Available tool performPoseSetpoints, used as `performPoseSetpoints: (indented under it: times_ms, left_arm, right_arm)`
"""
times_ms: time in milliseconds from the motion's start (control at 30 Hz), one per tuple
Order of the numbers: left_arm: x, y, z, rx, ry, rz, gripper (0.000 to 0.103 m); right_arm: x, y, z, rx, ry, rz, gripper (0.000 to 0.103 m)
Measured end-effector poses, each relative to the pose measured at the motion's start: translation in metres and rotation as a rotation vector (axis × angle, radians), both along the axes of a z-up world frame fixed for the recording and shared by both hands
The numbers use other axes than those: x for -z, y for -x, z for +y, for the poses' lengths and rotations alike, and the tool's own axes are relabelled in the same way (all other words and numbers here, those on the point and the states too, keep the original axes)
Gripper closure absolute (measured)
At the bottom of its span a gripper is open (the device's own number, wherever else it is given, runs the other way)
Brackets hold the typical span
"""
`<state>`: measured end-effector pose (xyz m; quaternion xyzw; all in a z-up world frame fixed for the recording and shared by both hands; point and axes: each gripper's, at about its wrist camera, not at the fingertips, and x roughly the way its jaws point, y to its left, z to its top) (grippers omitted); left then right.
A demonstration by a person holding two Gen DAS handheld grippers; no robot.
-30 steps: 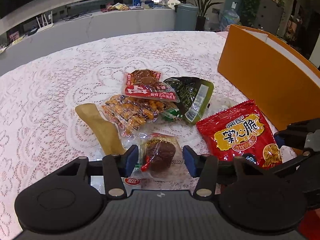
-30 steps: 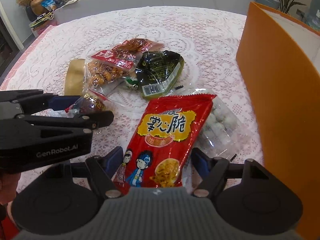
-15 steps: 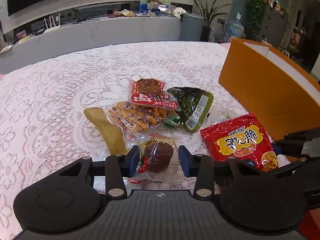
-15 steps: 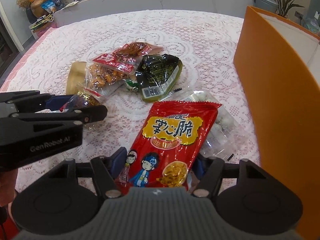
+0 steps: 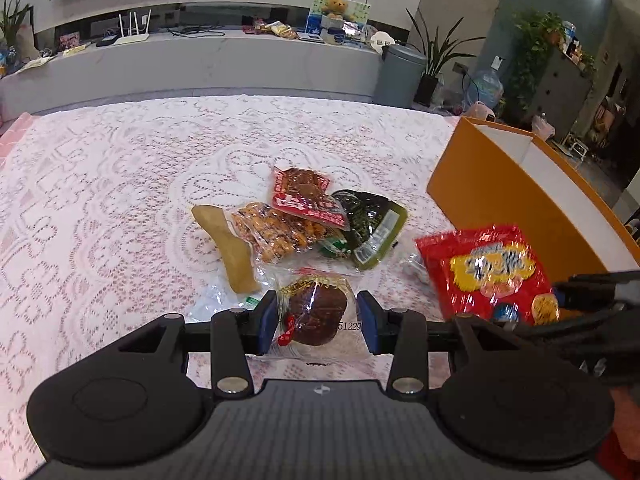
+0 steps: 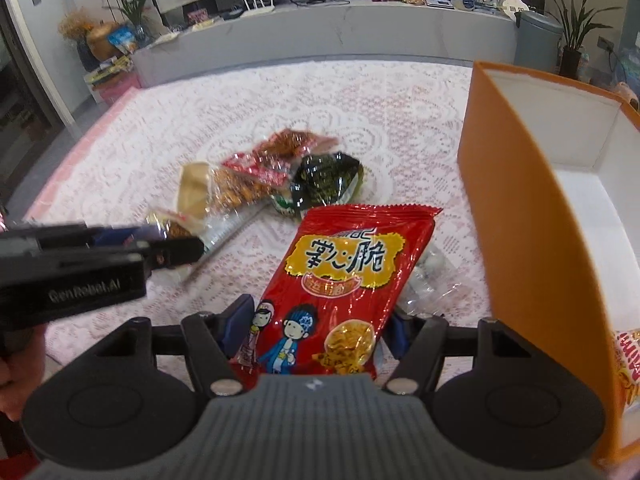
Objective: Organize snacks
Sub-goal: 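Grasp the red-and-yellow chip bag with right tool while left tool grasps wrapped dried meat, then carry both snacks into the orange box and open both tools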
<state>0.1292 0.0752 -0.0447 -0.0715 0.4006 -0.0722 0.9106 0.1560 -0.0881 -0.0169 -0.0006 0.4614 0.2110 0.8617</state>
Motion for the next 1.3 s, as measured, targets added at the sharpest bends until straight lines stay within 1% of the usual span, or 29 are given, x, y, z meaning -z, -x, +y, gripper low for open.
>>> performPoseSetpoints:
  times_ms: [100,300,400,467,567,700,867,967,1067,1167,1300]
  left_arm:
    - [-0.012,0.003,-0.007,0.012,0.006,-0.005,0.056]
    - [-0.047,0.005,-0.028,0.057,0.007,-0.034,0.056]
    - [-0.064,0.003,-0.044,0.096,0.029,-0.062,0.056]
    - [-0.074,0.001,-0.056,0.129,0.033,-0.078,0.056]
    - [-0.085,-0.003,-0.079,0.179,0.007,-0.095,0.056]
    - [-0.097,-0.009,-0.111,0.234,-0.023,-0.114,0.056]
    - [-0.102,-0.019,-0.149,0.313,-0.051,-0.134,0.056]
    - [-0.103,-0.024,-0.173,0.364,-0.073,-0.162,0.056]
    - [-0.100,-0.036,-0.196,0.421,-0.082,-0.170,0.056]
    - [-0.092,-0.048,-0.220,0.466,-0.112,-0.158,0.056]
    - [-0.078,-0.064,-0.240,0.487,-0.128,-0.127,0.056]
  right_arm:
    - [-0.016,0.001,-0.011,0.003,-0.032,-0.021,0.038]
    - [-0.052,0.006,-0.034,-0.030,-0.060,-0.075,0.038]
    - [-0.072,0.007,-0.051,-0.040,-0.077,-0.088,0.038]
    - [-0.085,0.008,-0.061,-0.067,-0.062,-0.106,0.038]
    - [-0.102,0.008,-0.076,-0.115,-0.023,-0.124,0.038]
    - [-0.117,0.004,-0.100,-0.151,0.058,-0.138,0.038]
    - [-0.123,-0.004,-0.137,-0.140,0.165,-0.148,0.038]
    - [-0.121,-0.009,-0.158,-0.126,0.188,-0.142,0.038]
    - [-0.116,-0.012,-0.175,-0.130,0.215,-0.141,0.038]
    - [-0.110,-0.018,-0.187,-0.129,0.273,-0.141,0.038]
    - [-0.097,-0.028,-0.192,-0.130,0.347,-0.137,0.038]
